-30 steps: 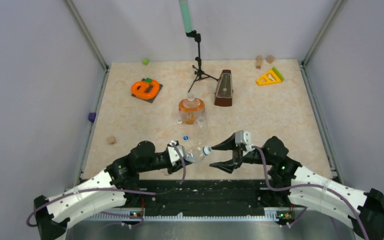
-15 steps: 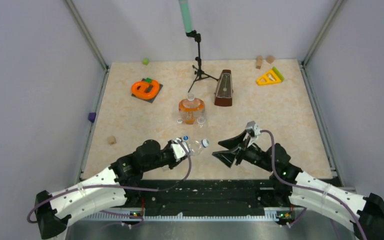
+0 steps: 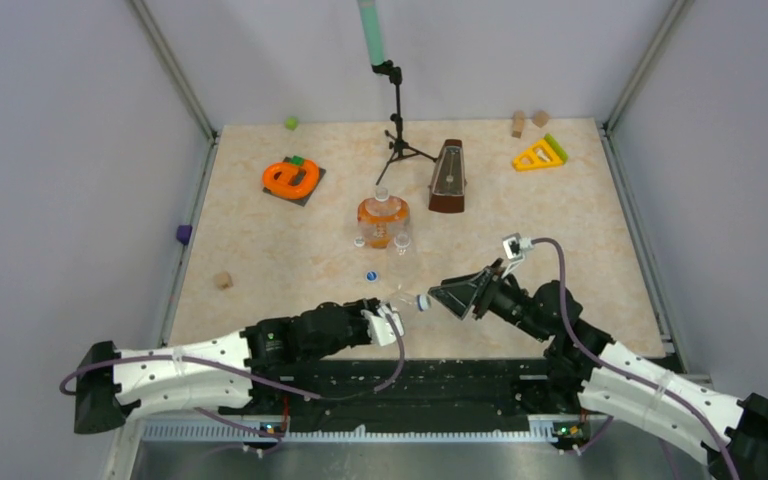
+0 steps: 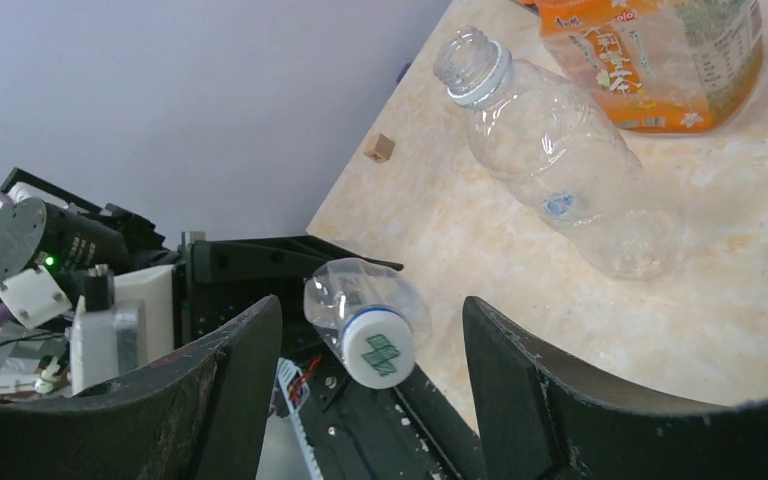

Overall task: Unscrew the bottle caps
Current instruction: Unscrew the bottle cap from the plastic bottle.

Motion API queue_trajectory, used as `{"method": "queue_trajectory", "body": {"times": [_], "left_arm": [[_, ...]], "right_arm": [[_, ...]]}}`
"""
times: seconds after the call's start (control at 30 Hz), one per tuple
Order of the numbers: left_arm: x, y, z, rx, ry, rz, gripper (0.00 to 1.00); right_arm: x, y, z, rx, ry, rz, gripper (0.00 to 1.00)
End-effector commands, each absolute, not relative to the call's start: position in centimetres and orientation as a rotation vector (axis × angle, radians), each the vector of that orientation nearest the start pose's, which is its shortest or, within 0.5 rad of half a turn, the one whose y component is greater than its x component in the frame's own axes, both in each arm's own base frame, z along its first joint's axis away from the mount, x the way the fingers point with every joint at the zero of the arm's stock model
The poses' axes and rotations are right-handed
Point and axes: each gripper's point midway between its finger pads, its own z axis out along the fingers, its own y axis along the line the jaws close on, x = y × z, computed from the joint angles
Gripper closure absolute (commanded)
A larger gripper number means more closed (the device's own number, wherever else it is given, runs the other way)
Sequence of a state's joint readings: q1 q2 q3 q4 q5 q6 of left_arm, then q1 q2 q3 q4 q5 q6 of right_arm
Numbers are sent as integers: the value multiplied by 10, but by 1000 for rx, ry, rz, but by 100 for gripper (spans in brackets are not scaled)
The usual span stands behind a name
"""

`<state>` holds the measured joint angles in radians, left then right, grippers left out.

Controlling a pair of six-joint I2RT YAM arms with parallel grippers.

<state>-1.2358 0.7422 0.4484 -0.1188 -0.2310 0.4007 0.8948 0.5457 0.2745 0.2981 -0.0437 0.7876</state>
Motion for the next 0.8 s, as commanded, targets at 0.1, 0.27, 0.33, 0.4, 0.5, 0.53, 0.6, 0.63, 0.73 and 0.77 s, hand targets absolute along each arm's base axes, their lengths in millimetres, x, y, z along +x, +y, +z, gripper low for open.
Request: {"method": "queue_trajectory", "body": {"times": [0.1,0.27,0.33,0.4,0.5,0.53,0.6,0.63,0.73,0.77], "left_arm": [[162,-252,163,1284,1421,-193,100],[161,-255,164,1285,1401,-206,100],[161,-255,163,1286,1402,-201,100],[161,-254,162,1288,1403,-193,100],[163,-251,161,1283,1412,-172,100],[164,-250,160,1286,1416,-164,100],[164,-249,158,1290,1416,-152,100],[164,-249,158,1292,1416,-151,100],[163,-250,158,1299,1409,-160,100],[162,-250,158,1300,1406,-163,100]], "right_arm": [[151,269,233,-155,1763,1400,37],[147,283,225,-234,1804,1424,42],[147,286,223,-246,1812,1430,44],[148,288,221,-240,1816,1430,49],[148,289,221,-244,1811,1442,53],[148,289,222,-244,1809,1444,54],[148,288,221,-237,1812,1437,56],[148,288,220,-234,1812,1434,57],[148,285,225,-224,1788,1440,53],[149,284,227,-212,1782,1439,49]]}}
